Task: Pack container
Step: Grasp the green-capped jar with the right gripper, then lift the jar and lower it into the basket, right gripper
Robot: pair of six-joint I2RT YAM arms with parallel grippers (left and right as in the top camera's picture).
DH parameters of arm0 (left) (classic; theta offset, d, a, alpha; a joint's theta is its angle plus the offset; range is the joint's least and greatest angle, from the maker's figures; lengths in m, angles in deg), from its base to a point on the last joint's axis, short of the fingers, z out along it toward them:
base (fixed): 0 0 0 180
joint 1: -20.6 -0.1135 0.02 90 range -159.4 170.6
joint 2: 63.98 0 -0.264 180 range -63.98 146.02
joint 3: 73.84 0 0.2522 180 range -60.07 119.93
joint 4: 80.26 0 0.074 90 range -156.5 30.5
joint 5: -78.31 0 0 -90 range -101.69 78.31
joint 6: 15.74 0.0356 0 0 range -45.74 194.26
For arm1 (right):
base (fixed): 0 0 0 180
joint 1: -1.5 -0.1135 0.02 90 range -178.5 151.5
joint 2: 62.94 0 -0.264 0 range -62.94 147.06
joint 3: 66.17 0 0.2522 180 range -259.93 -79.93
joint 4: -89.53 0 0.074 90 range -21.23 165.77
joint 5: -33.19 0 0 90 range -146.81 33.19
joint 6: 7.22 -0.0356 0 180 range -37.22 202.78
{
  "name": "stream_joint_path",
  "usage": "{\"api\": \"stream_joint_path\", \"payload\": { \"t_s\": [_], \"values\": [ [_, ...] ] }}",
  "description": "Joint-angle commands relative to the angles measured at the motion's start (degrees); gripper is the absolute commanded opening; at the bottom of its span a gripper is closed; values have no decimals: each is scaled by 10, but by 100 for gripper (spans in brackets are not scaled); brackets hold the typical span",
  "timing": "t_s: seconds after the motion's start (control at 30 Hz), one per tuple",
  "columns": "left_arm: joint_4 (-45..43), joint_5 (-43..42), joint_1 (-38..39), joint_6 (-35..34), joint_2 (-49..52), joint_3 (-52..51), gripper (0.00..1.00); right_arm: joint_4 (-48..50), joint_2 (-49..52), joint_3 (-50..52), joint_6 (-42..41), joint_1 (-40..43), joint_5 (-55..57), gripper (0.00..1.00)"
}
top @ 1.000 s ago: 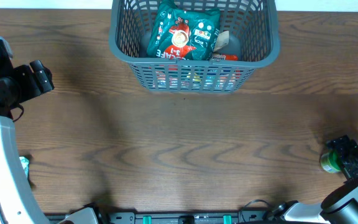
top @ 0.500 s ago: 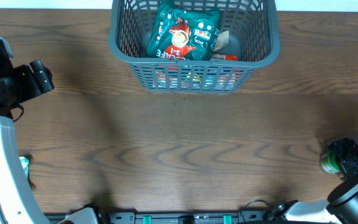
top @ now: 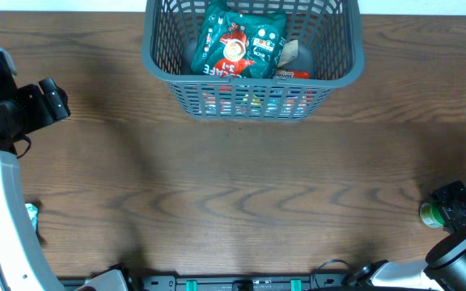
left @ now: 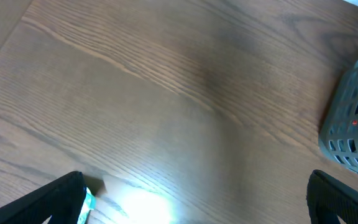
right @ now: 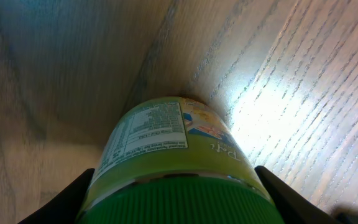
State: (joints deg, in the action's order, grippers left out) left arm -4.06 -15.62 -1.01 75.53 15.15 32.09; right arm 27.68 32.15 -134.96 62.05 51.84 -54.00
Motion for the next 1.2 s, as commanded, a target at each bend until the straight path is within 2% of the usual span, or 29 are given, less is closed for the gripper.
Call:
{"api": "stream_joint_path", "payload": {
  "t_s": [0.0, 0.07, 0.33, 0.5, 0.7, 0.83, 0.97, 1.17],
  "values": [
    [1, -1, -2, -5, -2, 0, 99, 1, 8, 2, -2, 2, -17, 7],
    [1, -1, -2, -5, -2, 0, 99, -9, 7, -5, -2, 2, -24, 3],
    [1, -1, -2, -5, -2, 0, 99, -68, -27, -79, 22, -25, -31, 2],
    [2, -2, -2, -5, -2, 0, 99, -121, -69, -168, 54, -64, -38, 1],
    [6, -2, -2, -5, -2, 0, 99, -177, -116, -317, 134, -141, -109, 1],
    [9, -2, -2, -5, -2, 0, 99, -199, -124, -451, 167, -204, -160, 1],
    [10, -2, -2, -5, -2, 0, 99, -177, -123, -570, 232, -301, -170, 1],
    [10, -2, -2, -5, -2, 0, 99, -150, -94, -657, 423, -475, -182, 1]
  ]
}}
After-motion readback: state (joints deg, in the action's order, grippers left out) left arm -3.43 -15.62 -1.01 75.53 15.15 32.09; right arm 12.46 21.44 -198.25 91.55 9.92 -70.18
